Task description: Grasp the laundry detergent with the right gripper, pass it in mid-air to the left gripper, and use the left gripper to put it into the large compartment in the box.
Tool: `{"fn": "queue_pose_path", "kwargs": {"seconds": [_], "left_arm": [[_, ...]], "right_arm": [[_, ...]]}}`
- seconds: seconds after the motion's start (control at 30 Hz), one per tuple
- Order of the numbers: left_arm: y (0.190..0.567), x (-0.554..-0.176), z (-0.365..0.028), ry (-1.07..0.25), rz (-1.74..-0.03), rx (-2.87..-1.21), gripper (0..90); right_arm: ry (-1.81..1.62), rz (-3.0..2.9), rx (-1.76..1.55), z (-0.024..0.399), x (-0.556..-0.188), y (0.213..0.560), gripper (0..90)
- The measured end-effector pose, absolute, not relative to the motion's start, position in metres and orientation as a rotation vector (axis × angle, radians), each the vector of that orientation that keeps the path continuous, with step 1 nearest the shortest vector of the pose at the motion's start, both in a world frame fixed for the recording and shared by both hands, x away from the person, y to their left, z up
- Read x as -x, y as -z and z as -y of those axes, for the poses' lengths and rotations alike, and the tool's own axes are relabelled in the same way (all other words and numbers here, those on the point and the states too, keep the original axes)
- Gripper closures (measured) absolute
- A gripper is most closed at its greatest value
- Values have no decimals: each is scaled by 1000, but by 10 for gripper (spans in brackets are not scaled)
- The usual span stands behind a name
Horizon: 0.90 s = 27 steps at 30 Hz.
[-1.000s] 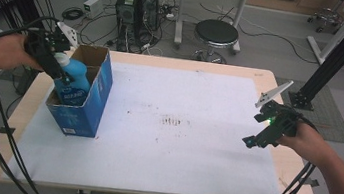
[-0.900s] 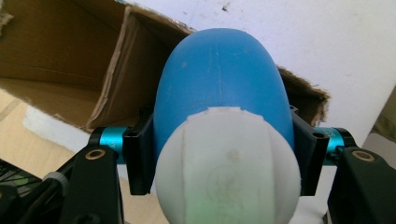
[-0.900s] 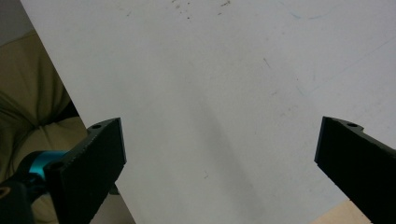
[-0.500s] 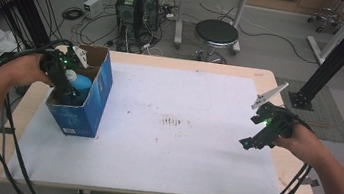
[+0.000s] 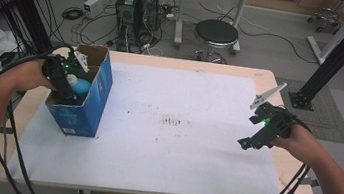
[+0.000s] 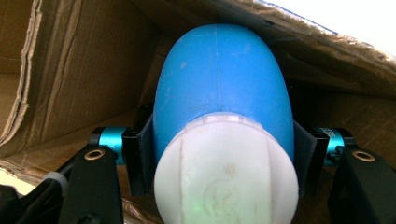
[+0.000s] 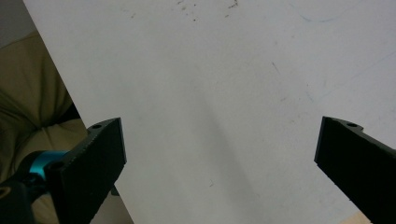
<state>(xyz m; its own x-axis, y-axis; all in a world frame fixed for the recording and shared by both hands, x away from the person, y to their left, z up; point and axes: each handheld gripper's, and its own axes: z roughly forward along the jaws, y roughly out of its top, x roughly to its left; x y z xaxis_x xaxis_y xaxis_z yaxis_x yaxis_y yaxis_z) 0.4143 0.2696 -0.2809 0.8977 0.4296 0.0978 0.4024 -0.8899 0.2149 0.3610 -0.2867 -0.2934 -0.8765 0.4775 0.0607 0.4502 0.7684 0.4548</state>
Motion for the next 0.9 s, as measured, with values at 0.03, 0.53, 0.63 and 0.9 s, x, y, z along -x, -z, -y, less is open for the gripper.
{"fn": "queue_pose_path", "kwargs": {"seconds": [0.03,0.53,0.63,0.9], "left_arm": [[280,-414,-270,-215,-647,-2863,377],[239,-402,-274,-357,-673,-2769,275],[229,-397,-274,-360,-669,-2762,275],[199,-383,-269,-388,-671,-2710,242]], "right_arm": [[-719,-2900,-762,287,-361,294,10],[-739,-2888,-748,285,-356,292,11],[-741,-2885,-750,286,-355,290,11],[-752,-2877,-734,283,-351,286,11]]}}
